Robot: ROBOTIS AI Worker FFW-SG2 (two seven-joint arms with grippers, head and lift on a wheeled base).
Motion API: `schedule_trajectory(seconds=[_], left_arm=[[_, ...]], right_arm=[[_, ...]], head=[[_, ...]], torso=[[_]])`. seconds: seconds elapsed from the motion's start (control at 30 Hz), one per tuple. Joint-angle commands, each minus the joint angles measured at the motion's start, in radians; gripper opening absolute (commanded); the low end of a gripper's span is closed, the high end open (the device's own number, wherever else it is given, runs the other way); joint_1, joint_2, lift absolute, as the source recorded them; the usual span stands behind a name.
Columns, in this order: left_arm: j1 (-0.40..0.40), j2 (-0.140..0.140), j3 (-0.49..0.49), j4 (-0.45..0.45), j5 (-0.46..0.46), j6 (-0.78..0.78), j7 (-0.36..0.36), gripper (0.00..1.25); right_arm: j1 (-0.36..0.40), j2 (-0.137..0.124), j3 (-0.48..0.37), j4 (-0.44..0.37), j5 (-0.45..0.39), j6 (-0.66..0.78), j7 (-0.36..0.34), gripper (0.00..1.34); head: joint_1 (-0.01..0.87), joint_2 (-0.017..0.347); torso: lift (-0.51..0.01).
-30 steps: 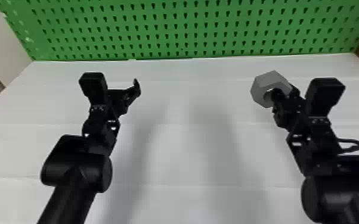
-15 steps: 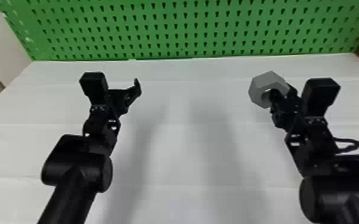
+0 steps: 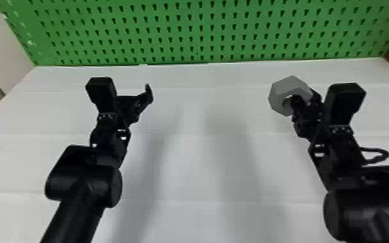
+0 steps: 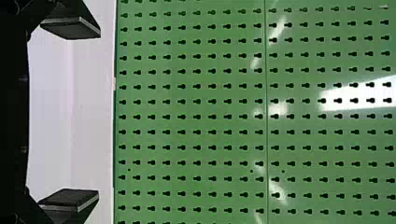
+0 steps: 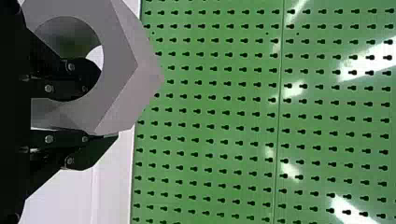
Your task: Pick up the hex nut
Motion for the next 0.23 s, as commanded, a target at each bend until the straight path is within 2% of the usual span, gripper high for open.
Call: schedule_trajectory(seconds=[0.0,0.2], left_arm=[[0.002,0.0,-0.003,0.0,0.012,0.0,0.003,1.17],[0.002,0.0,-0.004,0.0,0.026,0.0,0.007,1.17]], right_arm=[[0.001,-0.001,-0.003,0.0,0.001,-0.002,0.0,0.27],[0.001,-0.001,-0.003,0.0,0.001,-0.004,0.0,0.27]], head=[[0.785,0.149],[0.785,0.149]], torso=[[-0.082],[-0.082]])
